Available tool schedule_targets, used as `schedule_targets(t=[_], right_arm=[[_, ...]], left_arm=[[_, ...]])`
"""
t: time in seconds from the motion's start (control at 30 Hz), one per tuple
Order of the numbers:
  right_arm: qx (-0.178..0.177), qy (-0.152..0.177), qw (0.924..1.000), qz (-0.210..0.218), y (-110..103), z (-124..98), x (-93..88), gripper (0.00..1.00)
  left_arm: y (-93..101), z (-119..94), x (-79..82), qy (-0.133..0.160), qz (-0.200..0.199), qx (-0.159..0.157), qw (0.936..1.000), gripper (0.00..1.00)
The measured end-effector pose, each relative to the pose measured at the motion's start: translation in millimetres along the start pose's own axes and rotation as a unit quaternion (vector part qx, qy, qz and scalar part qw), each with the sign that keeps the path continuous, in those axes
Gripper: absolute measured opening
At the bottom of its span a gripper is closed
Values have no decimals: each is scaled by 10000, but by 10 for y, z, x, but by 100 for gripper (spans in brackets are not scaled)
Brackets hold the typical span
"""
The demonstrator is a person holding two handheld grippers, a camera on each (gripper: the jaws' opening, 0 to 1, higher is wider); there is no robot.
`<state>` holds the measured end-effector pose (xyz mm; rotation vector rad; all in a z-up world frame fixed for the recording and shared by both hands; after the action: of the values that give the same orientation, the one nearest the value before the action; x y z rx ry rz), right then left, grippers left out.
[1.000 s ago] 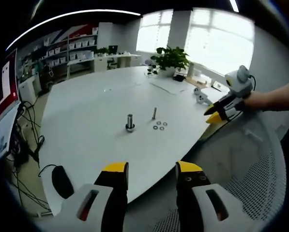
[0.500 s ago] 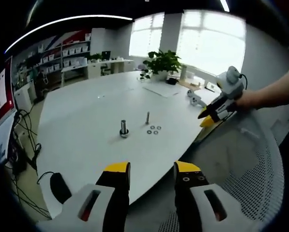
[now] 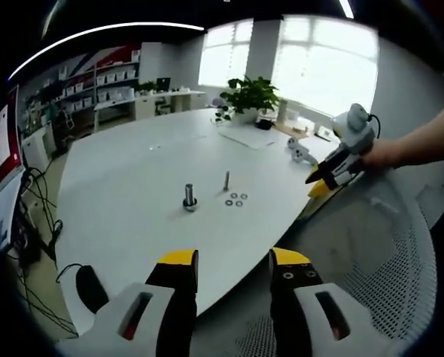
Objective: Place the washer onto the threaded stud by aligning its center hole with the stud, sliding it down to the base, and recovering from edge contact or off-axis alignment until the washer reaches the visible bottom stop.
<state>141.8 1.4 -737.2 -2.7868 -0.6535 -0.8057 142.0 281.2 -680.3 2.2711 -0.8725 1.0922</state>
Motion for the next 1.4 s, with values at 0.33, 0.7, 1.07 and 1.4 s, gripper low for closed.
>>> schedule_targets(t=[0.33, 0.7, 1.07, 1.4], right_arm=[[238, -109, 9996, -93, -82, 30, -17, 33], [486, -263, 9980, -310, -180, 55, 10, 35], [695, -492, 9900, -1127, -242, 417, 369, 33], [628, -461, 9910, -1093, -192, 948, 679, 33]], left_arm=[[-14, -3, -12, -37, 44, 47, 10000, 35], [-52, -1, -34, -123, 33, 79, 9999, 35], [-92, -19, -50, -107, 5, 159, 9998, 35], [-99, -13, -82, -186, -15, 161, 9997, 34]])
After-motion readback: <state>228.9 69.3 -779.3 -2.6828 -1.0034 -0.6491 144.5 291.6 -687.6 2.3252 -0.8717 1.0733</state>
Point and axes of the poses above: the point that each gripper's makers call its tool centre point, and the gripper's own axes: z roughly forward along the fingers, y roughly to its right, x roughly out of its top, the point moved 3 cm from there along -z, roughly backward along the fingers
